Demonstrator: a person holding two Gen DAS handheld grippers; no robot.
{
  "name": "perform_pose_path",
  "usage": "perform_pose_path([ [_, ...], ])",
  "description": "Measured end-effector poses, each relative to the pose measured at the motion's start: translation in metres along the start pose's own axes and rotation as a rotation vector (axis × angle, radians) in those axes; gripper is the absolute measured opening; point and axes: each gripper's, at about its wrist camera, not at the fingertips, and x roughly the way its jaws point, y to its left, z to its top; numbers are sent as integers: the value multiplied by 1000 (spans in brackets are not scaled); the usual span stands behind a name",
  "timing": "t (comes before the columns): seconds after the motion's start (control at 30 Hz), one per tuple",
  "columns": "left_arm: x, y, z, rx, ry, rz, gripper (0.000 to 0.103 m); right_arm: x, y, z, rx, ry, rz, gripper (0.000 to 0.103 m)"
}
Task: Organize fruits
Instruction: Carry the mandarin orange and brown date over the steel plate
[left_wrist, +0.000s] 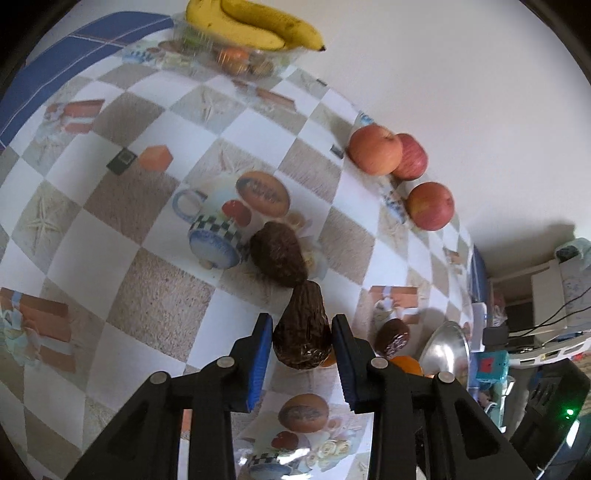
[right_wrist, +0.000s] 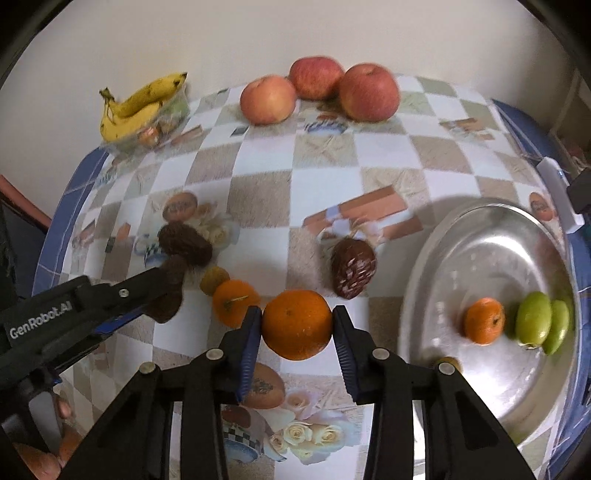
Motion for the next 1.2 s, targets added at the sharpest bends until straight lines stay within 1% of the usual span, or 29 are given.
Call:
perform_pose_path([
  [0.1, -7, -3, 1, 6, -10, -20, 35, -6, -9, 4, 17, -16, -10, 40],
  [0.3, -10, -10, 0, 22, -20, -28, 35, -18, -41, 9, 90, -44, -35, 40],
  [0.47, -4, -29, -6, 74, -9, -23, 35, -31, -82, 11, 194, -78, -100, 40],
  [0.57, -1, -46, -14, 123, 1, -42, 35, -35, -103, 9, 246, -88, -135, 40],
  [0.63, 3, -63, -20, 175, 7, -50, 35, -39, -117, 9, 282, -100, -146, 40],
  [0.83, 24, -117, -48, 343, 48, -104, 35, -49, -149, 6, 369, -141, -179, 40],
  [0.97, 43, -144, -67, 423, 83, -147, 35, -48, -161, 5, 388, -157, -173, 41],
  [1.07, 59, -156, -77, 464, 98, -155, 35, -41, -166, 5, 393, -154, -158, 41],
  [1.13, 66, -161, -82, 474, 110, -161, 35, -34, -169, 3, 398, -147, -144, 41],
  [1.2, 73, -166, -88, 505, 108, -146, 35, -29, -172, 3, 400, -145, -133, 41],
])
